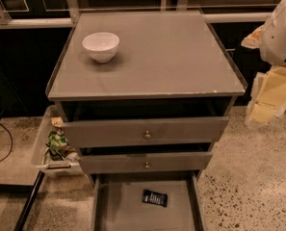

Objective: Pick rxbar blueberry from bottom drawer and place on counter

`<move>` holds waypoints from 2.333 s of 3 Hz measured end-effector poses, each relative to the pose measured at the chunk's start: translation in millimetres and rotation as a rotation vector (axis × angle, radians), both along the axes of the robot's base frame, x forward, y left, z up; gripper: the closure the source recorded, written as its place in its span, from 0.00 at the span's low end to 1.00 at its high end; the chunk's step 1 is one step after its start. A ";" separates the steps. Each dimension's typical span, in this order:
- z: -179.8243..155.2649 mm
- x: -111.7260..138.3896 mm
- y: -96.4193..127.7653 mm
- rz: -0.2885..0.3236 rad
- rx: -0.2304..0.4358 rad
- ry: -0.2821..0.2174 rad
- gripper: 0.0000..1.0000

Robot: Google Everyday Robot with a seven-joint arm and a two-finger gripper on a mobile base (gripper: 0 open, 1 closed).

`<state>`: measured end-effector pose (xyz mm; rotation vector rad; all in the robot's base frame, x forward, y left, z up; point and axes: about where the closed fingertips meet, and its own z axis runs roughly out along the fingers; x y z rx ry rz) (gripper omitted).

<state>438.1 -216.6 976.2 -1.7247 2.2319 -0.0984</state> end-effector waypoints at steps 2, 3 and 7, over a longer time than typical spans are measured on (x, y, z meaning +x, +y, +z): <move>-11.5 -1.2 -0.6 -0.003 -0.009 0.004 0.00; -52.2 -3.4 -11.6 -0.018 0.000 0.054 0.00; -216.8 -28.9 -33.8 0.056 0.026 0.167 0.00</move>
Offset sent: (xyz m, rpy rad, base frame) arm -0.0033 -0.0029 -0.0336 -0.0225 0.0330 -0.0052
